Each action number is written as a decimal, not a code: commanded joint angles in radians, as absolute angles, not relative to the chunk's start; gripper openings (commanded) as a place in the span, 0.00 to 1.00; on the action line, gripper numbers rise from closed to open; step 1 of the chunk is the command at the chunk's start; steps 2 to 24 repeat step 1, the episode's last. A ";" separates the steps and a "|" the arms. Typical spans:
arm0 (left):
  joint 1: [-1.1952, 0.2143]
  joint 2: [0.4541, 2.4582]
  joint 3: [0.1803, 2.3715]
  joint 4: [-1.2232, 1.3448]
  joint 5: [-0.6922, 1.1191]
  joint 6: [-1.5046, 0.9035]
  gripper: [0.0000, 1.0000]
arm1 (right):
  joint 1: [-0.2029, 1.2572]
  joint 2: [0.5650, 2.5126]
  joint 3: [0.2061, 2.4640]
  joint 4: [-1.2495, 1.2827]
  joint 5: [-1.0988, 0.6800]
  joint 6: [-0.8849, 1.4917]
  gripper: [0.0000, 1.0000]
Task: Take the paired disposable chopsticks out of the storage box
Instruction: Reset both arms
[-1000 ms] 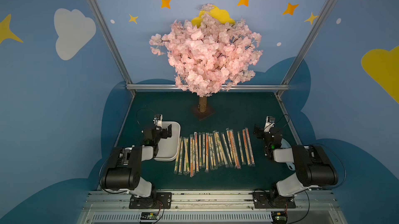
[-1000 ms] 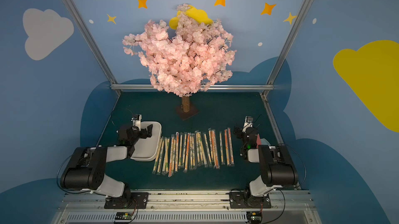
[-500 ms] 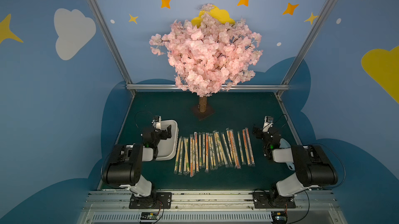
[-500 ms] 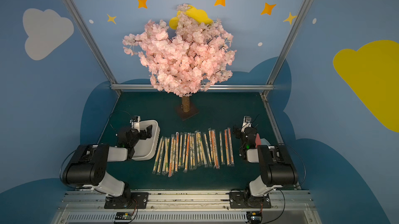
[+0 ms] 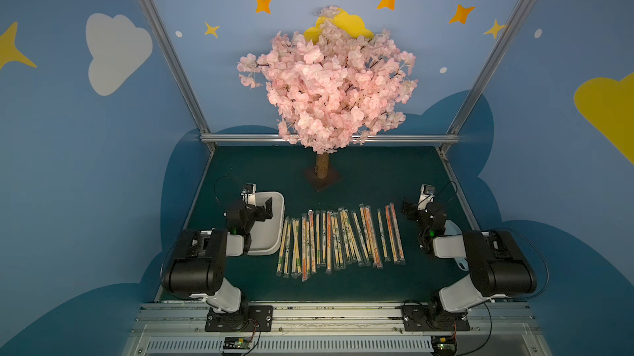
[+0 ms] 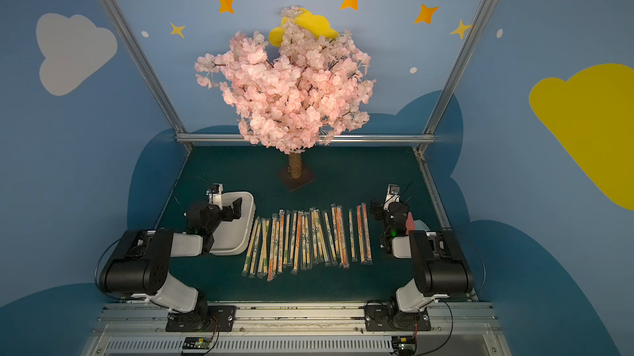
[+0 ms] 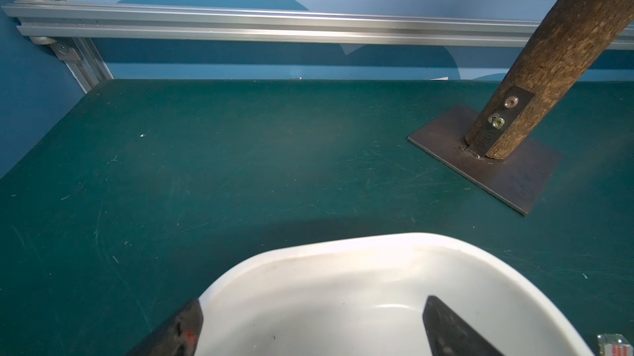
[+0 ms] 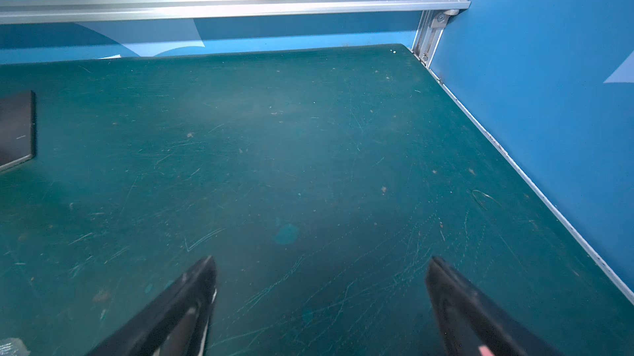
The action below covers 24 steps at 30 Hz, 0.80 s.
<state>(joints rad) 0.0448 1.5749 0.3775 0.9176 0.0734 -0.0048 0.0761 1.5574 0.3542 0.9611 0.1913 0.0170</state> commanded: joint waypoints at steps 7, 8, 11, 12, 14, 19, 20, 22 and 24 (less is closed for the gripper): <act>0.044 1.572 0.374 0.922 0.066 -0.010 1.00 | 0.077 1.563 0.351 0.988 0.199 0.006 0.98; 0.044 1.572 0.374 0.922 0.066 -0.010 1.00 | 0.077 1.563 0.351 0.988 0.199 0.006 0.98; 0.044 1.572 0.374 0.922 0.066 -0.010 1.00 | 0.077 1.563 0.351 0.988 0.199 0.006 0.98; 0.044 1.572 0.374 0.922 0.066 -0.010 1.00 | 0.077 1.563 0.351 0.988 0.199 0.006 0.98; 0.044 1.572 0.374 0.922 0.066 -0.010 1.00 | 0.077 1.563 0.351 0.988 0.199 0.006 0.98; 0.044 1.572 0.374 0.922 0.066 -0.010 1.00 | 0.077 1.563 0.351 0.988 0.199 0.006 0.98; 0.044 1.572 0.374 0.922 0.066 -0.010 1.00 | 0.077 1.563 0.351 0.988 0.199 0.006 0.98; 0.044 1.572 0.374 0.922 0.066 -0.010 1.00 | 0.077 1.563 0.351 0.988 0.199 0.006 0.98; 0.044 1.572 0.374 0.922 0.066 -0.010 1.00 | 0.077 1.563 0.351 0.988 0.199 0.006 0.98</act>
